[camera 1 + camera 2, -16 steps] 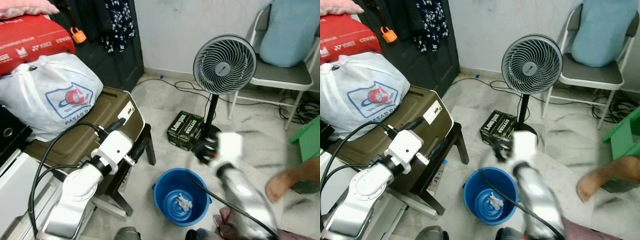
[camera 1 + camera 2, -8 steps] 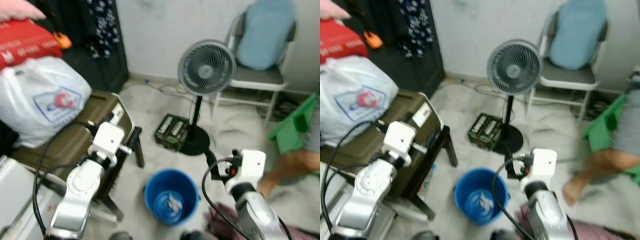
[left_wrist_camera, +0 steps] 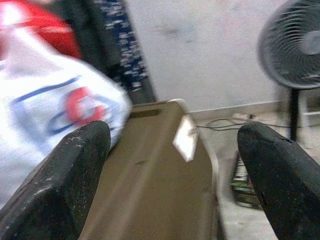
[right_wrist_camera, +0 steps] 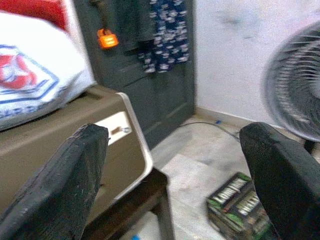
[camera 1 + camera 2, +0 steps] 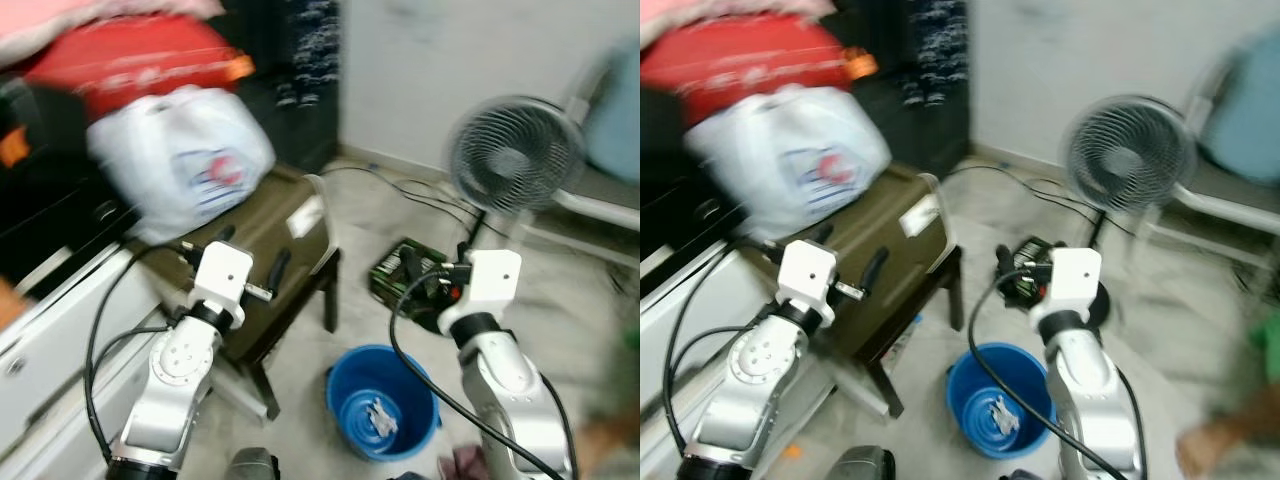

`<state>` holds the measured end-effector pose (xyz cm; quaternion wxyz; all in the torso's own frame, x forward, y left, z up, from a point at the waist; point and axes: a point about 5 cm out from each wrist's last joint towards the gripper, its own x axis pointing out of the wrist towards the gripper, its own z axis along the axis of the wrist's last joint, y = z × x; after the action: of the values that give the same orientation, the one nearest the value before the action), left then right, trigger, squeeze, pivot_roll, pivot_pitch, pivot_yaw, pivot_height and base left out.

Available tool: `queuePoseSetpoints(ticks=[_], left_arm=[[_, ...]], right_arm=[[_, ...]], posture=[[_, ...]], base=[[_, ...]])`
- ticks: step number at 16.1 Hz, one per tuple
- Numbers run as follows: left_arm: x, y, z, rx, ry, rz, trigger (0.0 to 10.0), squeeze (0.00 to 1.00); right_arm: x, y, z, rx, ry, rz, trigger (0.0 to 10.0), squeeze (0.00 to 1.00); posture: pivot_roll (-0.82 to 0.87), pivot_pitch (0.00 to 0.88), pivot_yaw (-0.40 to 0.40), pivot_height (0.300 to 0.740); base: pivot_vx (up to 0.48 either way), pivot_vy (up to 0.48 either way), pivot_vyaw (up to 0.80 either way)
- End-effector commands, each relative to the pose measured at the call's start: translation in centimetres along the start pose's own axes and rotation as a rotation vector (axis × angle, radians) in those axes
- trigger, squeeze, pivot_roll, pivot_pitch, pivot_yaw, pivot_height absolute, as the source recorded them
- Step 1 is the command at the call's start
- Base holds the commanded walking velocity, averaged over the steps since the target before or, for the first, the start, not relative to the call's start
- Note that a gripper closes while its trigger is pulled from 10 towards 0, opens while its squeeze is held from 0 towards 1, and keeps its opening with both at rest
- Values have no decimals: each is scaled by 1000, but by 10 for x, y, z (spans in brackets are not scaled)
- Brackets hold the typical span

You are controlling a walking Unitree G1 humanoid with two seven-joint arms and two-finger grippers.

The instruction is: Clean up the room

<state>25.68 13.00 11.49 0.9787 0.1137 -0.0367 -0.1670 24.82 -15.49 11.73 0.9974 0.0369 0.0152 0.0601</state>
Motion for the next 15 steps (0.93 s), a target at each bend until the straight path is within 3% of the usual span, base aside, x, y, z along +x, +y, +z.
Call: queuePoseSetpoints(ticks=[1,5,10,12,15], left_arm=[[0,6,-2,4,11,34,10000,0],[-14,-2,-12,-34,64,51,10000,0],[5,1,-4,7,28,16,10000,0],[12,4,4,47,8,-20,10000,0],[4,9,-4,45,39,-8,10000,0]], right_arm=[[4,-1,-1,6,4,1,10000,0],[-1,3,-8,27,22,-1,10000,0],[3,1,1,-22,-1,0,10000,0],[8,-9,10,-58,-23,-55,10000,0],[8,-6,8,-36,-15,-59,10000,0]], posture=[[-17,0,35,740],[-33,0,52,740],[-46,0,44,740],[-40,0,30,740],[-60,0,58,740]], base=[[0,0,800],[0,0,800],[0,0,800],[0,0,800],[0,0,800]])
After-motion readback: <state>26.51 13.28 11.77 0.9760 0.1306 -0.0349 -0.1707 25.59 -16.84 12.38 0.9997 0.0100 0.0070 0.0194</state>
